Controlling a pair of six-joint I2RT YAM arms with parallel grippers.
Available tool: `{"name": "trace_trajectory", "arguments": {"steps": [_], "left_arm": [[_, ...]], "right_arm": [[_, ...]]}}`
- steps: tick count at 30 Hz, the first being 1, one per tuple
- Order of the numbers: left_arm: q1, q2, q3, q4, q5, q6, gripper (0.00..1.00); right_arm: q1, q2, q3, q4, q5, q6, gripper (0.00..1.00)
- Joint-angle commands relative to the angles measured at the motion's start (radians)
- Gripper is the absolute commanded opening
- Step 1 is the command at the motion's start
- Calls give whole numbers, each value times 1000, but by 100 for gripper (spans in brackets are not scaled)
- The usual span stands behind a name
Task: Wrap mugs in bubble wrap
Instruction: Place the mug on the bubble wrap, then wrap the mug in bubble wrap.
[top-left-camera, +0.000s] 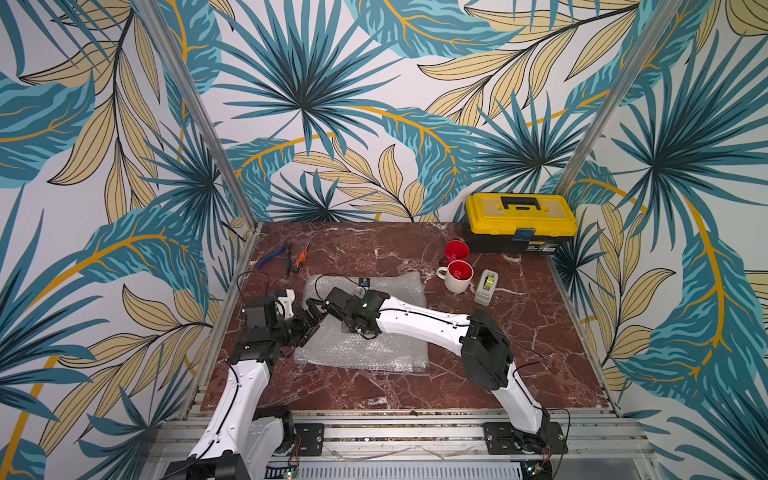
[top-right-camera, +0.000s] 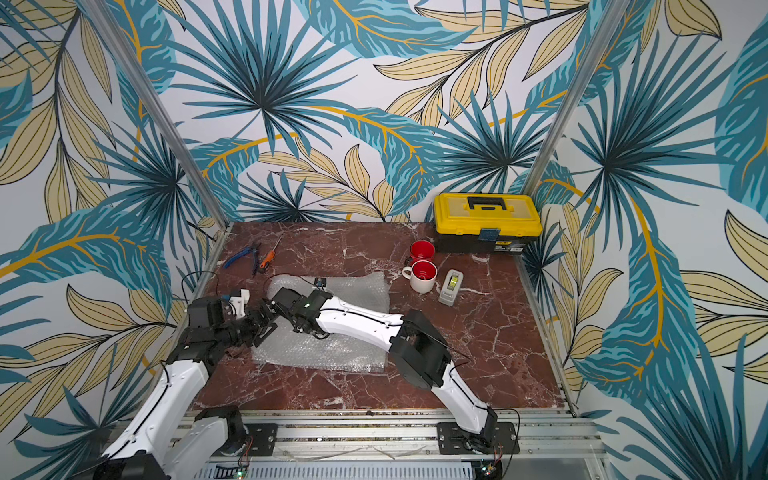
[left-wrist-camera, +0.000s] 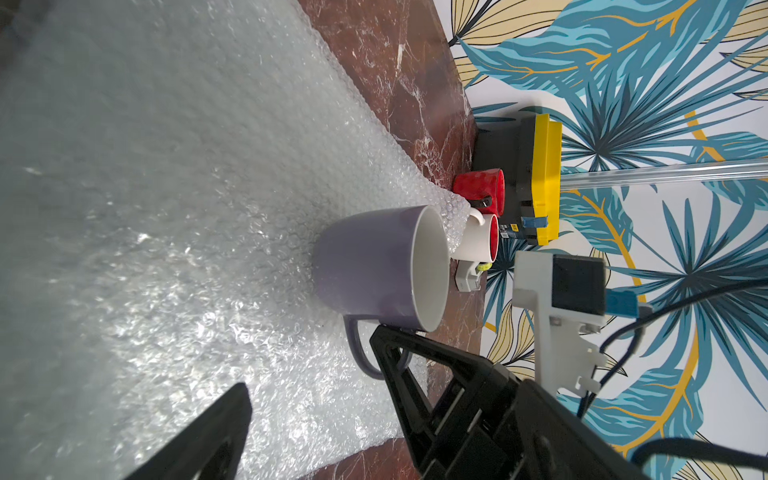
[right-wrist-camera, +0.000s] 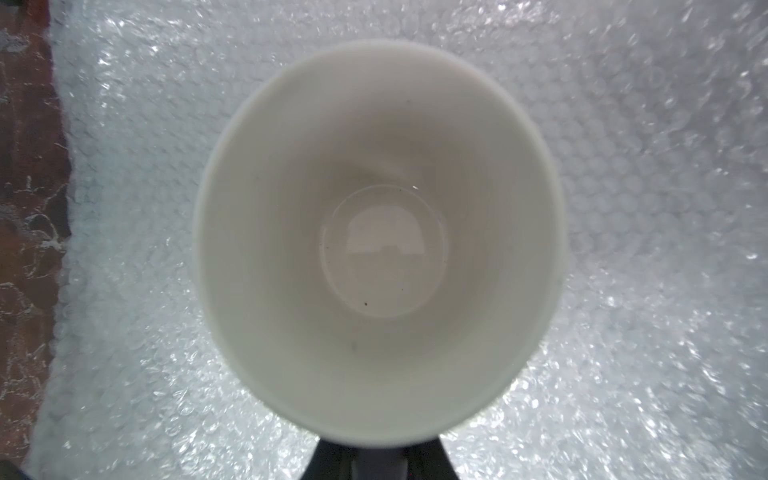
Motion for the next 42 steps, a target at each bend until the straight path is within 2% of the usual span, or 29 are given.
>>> {"name": "trace_trajectory", "arguments": {"steps": [1, 8, 12, 14, 18, 21, 24, 26, 33, 39, 42], "left_arm": [[10, 14, 1, 15, 29, 26, 100], [9, 12, 41, -72, -13, 80, 100], [-10, 8, 81, -131, -70, 132, 100], [-43, 8, 103, -159, -116, 153, 100], [-164, 13, 160, -188, -236, 180, 100], [-263, 40, 217, -202, -340, 210, 100], [-363, 96, 299, -232, -448, 249, 100], [-424, 137, 351, -239, -505, 271, 100], [-558, 311, 510, -237, -604, 330, 100], [-593, 426, 578, -204, -587, 341, 100], [-594, 462, 590, -183, -561, 336, 100]], "right_arm": [[7, 11, 22, 23, 6, 9, 10], [6, -32, -20, 86, -20, -9, 38], [5, -156, -145, 241, -27, -70, 61], [1, -232, -240, 338, -22, -124, 65], [-40, -426, -481, 553, -51, -252, 66], [-131, -539, -651, 679, -171, -321, 66], [-253, -600, -742, 658, -257, -372, 66], [-335, -612, -765, 579, -279, -428, 64], [-548, -558, -749, 515, -388, -559, 63], [-639, -402, -614, 492, -561, -625, 62], [-664, -321, -534, 452, -598, -636, 62]]}}
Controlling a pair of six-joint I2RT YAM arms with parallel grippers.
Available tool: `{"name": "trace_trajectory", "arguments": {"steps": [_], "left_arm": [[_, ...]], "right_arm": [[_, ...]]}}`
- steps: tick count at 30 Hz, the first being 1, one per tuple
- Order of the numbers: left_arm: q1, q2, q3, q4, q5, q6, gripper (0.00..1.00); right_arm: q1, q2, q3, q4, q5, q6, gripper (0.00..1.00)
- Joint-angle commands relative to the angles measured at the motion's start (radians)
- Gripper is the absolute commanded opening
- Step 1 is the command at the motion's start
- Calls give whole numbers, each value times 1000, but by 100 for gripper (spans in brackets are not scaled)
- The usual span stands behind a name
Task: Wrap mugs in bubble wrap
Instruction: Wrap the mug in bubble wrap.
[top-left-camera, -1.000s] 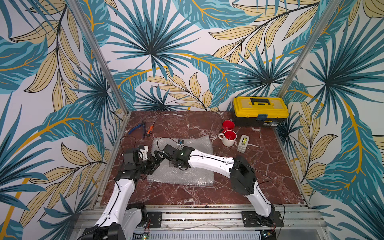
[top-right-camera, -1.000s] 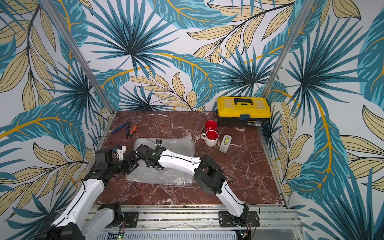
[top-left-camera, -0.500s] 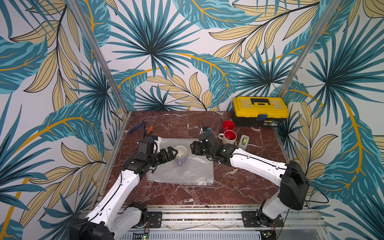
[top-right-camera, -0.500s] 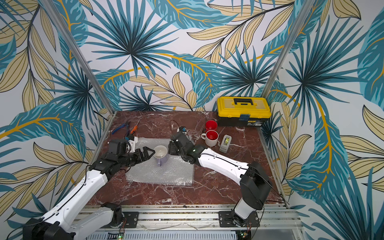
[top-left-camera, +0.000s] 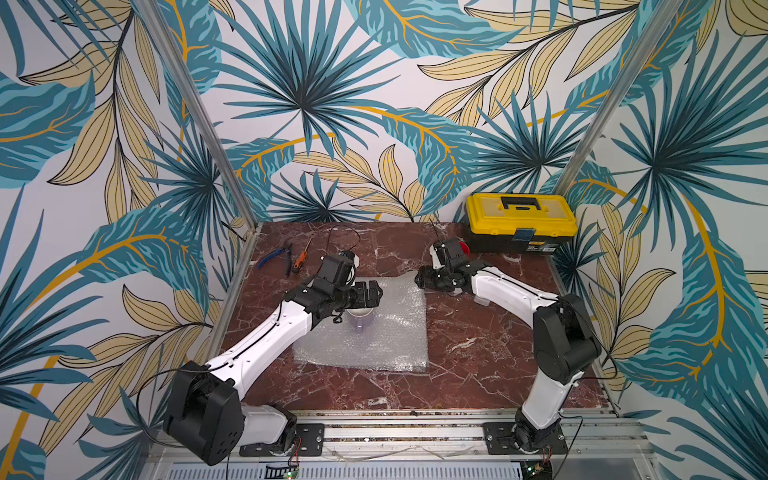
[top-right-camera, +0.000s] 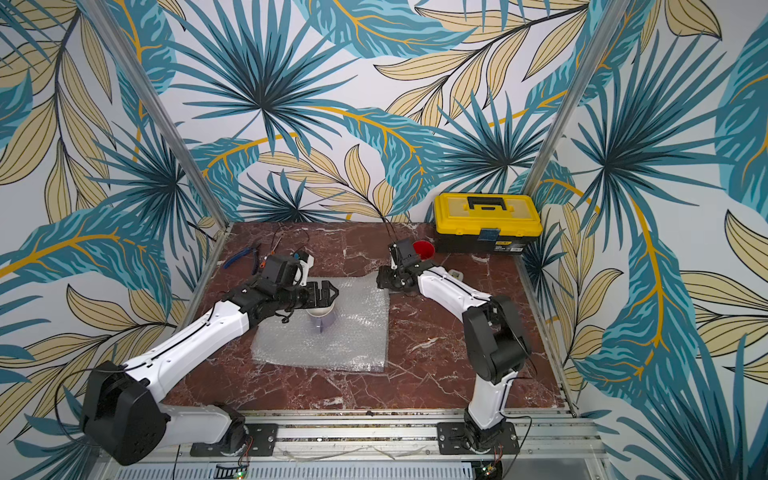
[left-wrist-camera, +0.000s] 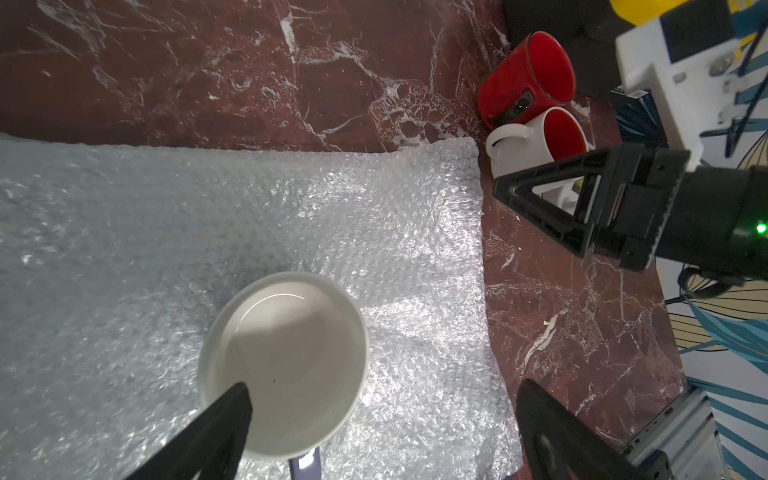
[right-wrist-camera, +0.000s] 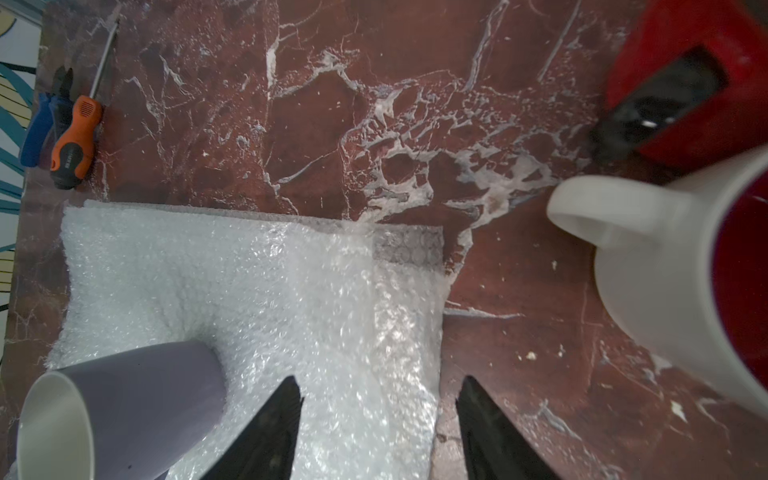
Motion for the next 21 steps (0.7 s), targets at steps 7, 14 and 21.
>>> {"name": "trace_trajectory", "arguments": {"steps": [7, 14, 21], "left_arm": [[-3, 49, 59, 55, 31, 10, 100], [-4, 61, 62, 61, 41, 5, 100], [-2, 50, 58, 60, 35, 0, 100]], "right_arm": [[-44, 137, 111, -47, -175, -53, 57], [-56, 162, 118, -3, -242, -47, 41], [-59, 146, 112, 27, -268, -35, 17]]}}
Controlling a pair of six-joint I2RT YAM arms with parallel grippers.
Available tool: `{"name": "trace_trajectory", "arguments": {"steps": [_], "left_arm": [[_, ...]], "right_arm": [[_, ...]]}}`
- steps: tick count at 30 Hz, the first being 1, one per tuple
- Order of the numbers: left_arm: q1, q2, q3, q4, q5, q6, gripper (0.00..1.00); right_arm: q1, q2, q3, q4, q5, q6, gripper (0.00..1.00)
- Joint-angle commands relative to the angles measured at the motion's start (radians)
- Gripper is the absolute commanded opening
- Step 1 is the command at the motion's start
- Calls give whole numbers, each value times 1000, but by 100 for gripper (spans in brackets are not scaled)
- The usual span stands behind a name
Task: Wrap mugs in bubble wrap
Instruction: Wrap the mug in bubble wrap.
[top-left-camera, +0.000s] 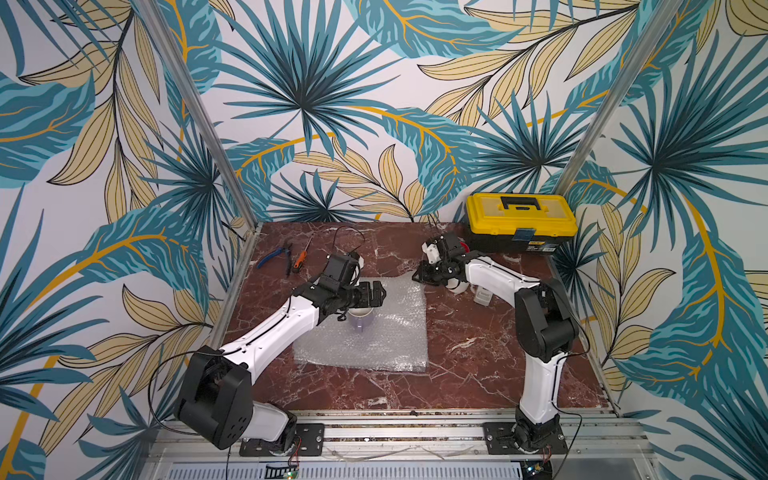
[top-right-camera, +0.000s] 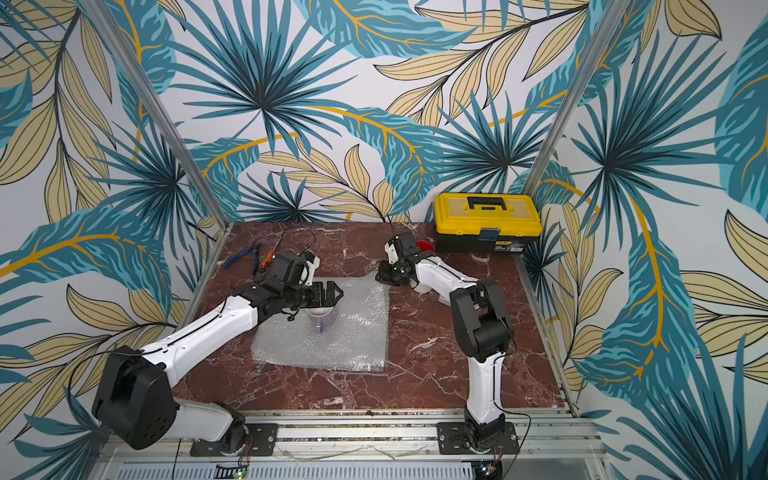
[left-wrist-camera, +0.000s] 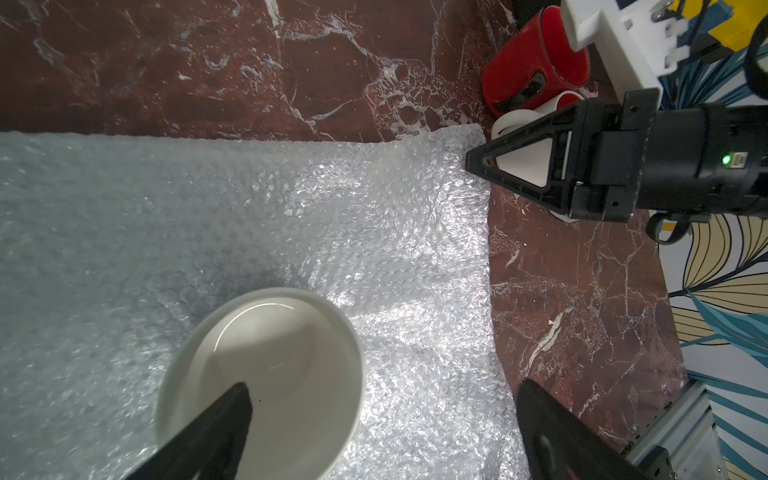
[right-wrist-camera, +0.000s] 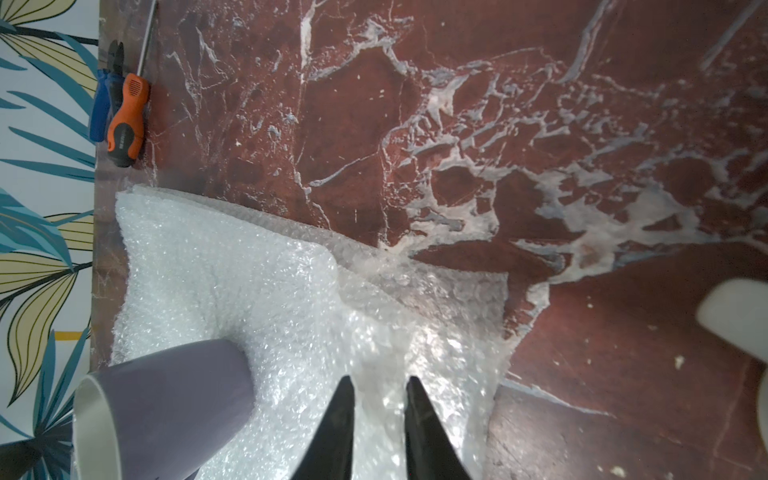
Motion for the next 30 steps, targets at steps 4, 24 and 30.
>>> {"name": "trace_trajectory", "arguments": {"steps": [4, 24, 30], "left_arm": [[3, -26, 56, 19, 0, -10, 100], [110, -98, 7, -23, -3, -117, 100], [147, -131, -28, -20, -29, -167, 100]], "right_arm": [[-1, -28, -15, 51, -64, 8, 8], [167, -123, -30, 88, -138, 13, 0], [242, -98, 14, 97, -150, 27, 0]]}}
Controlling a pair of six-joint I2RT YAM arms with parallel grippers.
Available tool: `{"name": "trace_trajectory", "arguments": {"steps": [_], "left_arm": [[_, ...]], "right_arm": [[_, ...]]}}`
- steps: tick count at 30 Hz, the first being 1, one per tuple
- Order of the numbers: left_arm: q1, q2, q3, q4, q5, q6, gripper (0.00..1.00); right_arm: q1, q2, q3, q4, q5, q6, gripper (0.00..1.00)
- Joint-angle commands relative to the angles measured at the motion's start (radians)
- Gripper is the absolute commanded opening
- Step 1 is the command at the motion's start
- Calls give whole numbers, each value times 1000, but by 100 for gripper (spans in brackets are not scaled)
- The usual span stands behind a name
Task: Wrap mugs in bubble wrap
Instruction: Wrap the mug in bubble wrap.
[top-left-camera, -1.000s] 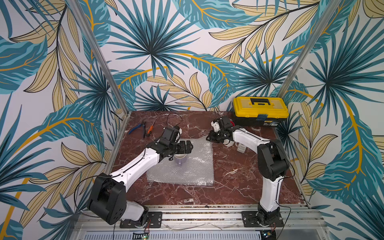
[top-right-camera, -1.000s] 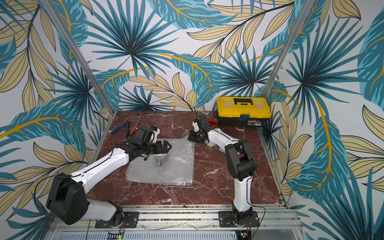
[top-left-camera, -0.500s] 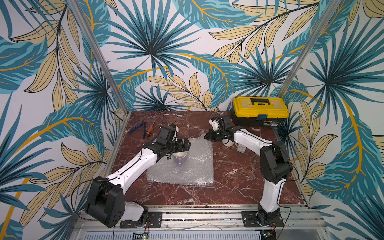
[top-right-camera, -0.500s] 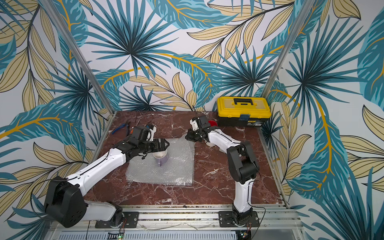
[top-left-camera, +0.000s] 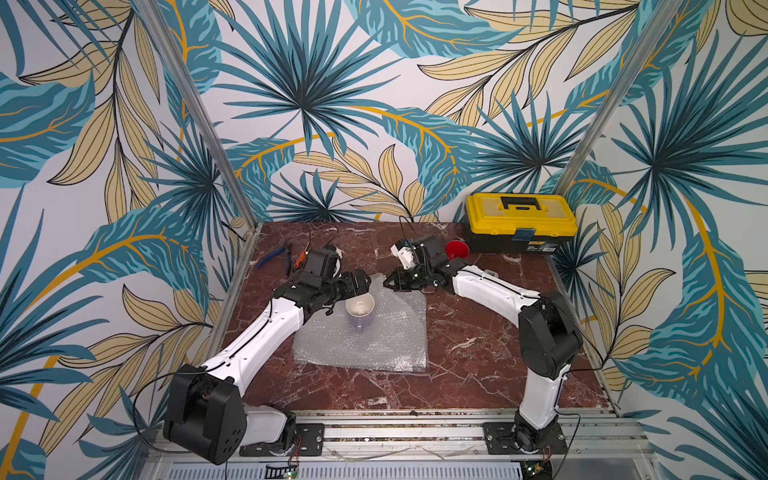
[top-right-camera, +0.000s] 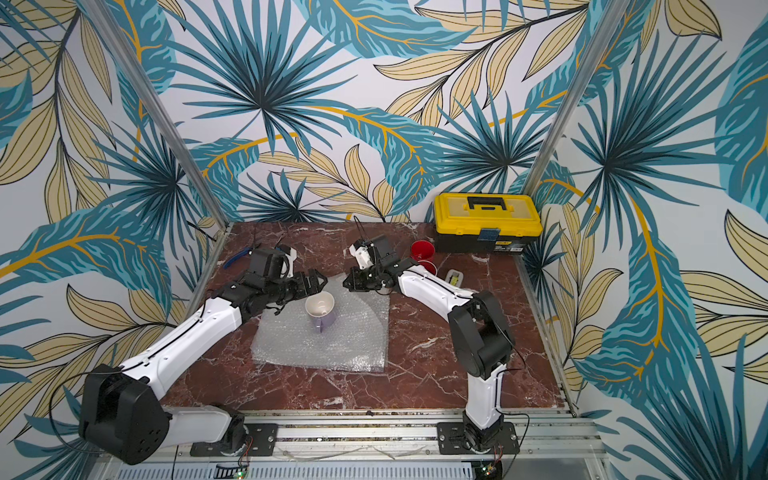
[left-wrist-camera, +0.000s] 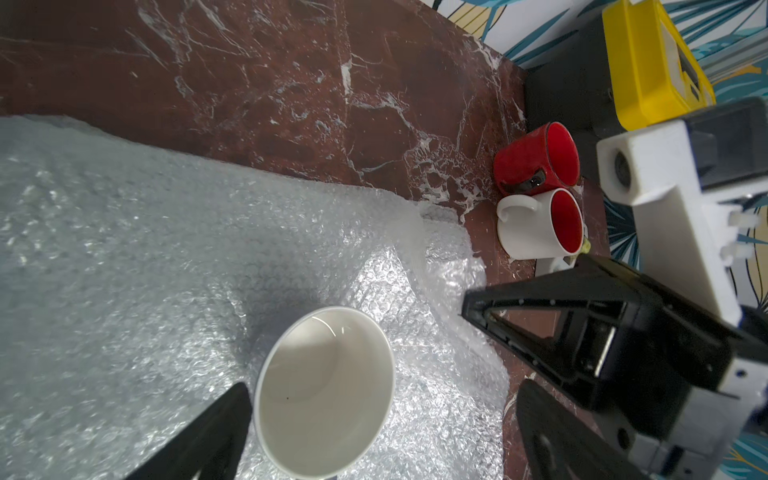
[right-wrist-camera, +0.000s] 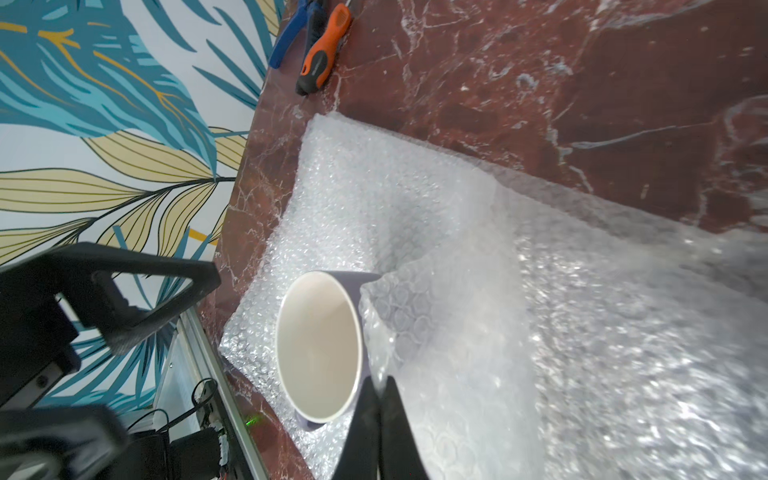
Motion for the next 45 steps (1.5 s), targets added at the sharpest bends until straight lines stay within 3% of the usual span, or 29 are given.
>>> {"name": "trace_trajectory", "arguments": {"steps": [1, 19, 39, 45], "left_arm": [[28, -45, -31, -1, -17, -36, 100], [91, -91, -164, 55, 41, -85, 100], [91, 22, -218, 130, 63, -83, 98], [90, 76, -213, 137, 62, -77, 97]], "right_arm": [[38, 15, 42, 10, -25, 9, 0], [150, 99, 70, -8, -77, -17, 0], [172, 140, 44, -12, -75, -35, 0], [174, 120, 39, -1, -71, -32, 7]]}}
